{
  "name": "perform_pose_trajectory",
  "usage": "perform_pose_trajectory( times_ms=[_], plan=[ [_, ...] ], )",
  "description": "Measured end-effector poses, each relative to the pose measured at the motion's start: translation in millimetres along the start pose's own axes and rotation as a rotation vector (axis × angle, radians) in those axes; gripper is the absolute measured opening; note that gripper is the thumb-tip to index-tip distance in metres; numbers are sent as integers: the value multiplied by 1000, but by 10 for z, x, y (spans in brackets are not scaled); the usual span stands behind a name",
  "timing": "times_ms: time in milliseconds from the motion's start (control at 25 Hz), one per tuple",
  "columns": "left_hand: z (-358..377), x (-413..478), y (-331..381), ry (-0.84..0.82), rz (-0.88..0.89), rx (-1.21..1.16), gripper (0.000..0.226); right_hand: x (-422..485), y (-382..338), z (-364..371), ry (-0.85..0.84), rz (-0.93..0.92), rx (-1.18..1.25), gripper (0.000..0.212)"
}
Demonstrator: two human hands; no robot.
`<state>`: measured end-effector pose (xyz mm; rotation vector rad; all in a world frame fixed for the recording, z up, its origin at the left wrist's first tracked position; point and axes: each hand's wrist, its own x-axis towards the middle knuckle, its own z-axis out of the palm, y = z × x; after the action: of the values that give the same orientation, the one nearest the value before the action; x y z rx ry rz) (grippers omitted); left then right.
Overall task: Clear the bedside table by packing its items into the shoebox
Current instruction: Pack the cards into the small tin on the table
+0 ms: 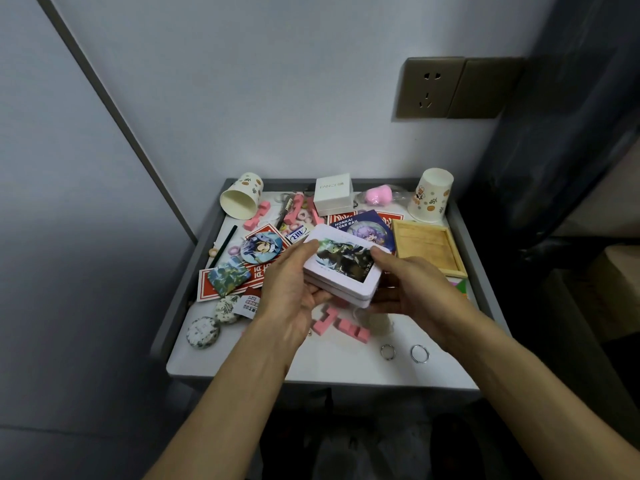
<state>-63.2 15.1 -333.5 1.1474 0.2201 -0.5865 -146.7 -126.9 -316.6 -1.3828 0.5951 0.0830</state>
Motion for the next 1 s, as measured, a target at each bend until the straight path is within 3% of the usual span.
perform_pose_trajectory(
  times_ms=[200,360,520,800,1000],
  plan=[
    [-98,10,83,1,80,271,25,-12,-17,-68,-36,-9,-41,25],
    [-105,-11,112,-26,70,512,44,-37,-1,-34,-83,-32,-86,25],
    [-96,-14,121,-17,81,463,43,-52,7,6,-34,-61,-43,24],
    [-74,-47,77,53,172,507,45,-109,17,49,-142,-72,-16,22],
    [127,-276,125,-92,87,489,41,-353,-95,-123,-68,-75,59,23]
  ],
)
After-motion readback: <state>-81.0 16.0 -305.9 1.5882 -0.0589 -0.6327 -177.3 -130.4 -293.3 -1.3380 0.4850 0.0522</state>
